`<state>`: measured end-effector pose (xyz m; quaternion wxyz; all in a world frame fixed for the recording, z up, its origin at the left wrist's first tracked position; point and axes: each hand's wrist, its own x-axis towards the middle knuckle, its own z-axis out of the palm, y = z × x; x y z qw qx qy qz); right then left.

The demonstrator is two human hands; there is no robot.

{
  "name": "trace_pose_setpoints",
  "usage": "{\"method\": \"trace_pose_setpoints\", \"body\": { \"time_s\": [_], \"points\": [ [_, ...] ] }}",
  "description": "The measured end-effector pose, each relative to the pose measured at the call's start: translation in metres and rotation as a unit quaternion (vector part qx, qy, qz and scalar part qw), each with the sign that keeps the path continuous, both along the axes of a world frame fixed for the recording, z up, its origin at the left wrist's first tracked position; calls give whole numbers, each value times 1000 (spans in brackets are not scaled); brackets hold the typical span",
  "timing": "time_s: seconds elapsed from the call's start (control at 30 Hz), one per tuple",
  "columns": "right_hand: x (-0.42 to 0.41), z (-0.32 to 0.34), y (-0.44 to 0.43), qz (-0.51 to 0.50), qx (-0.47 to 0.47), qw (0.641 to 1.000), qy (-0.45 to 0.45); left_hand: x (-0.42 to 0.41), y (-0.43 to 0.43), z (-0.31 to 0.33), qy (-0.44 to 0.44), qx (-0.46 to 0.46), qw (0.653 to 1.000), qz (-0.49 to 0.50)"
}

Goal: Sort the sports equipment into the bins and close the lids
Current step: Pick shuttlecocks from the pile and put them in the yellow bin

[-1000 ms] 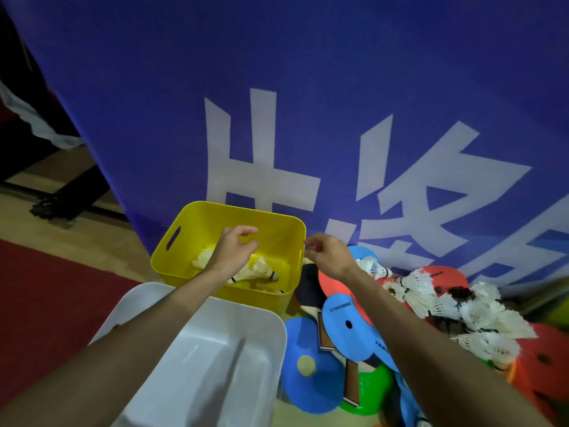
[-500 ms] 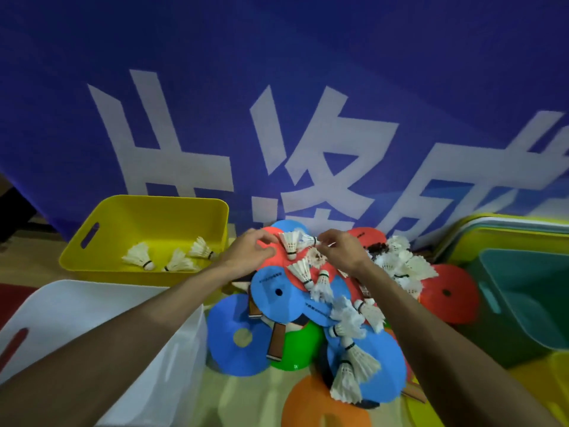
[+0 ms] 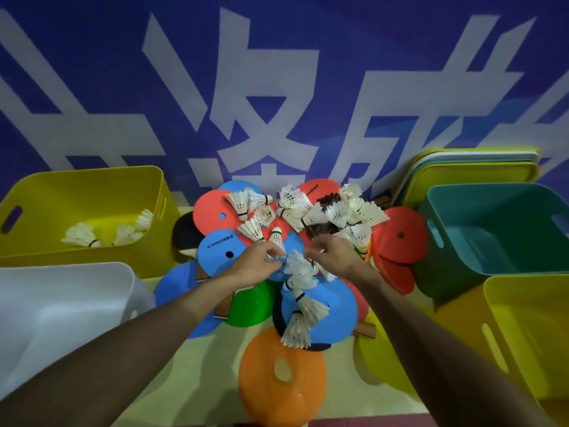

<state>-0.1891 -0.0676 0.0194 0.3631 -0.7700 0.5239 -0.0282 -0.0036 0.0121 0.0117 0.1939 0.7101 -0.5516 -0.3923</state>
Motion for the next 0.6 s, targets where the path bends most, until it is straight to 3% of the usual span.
{"method": "trace_pose_setpoints", "body": {
  "time_s": [0.17, 0.43, 0.6],
  "points": [
    [-10, -41, 21, 35, 43, 998, 20, -17, 10, -31, -4, 50, 999, 18],
    [-6, -70, 35, 39, -39, 998, 12, -22, 11, -53, 2, 76, 995, 67],
    [-15, -66, 25, 27, -39, 999, -4, -29, 2, -56, 7, 74, 992, 100]
  ]
}}
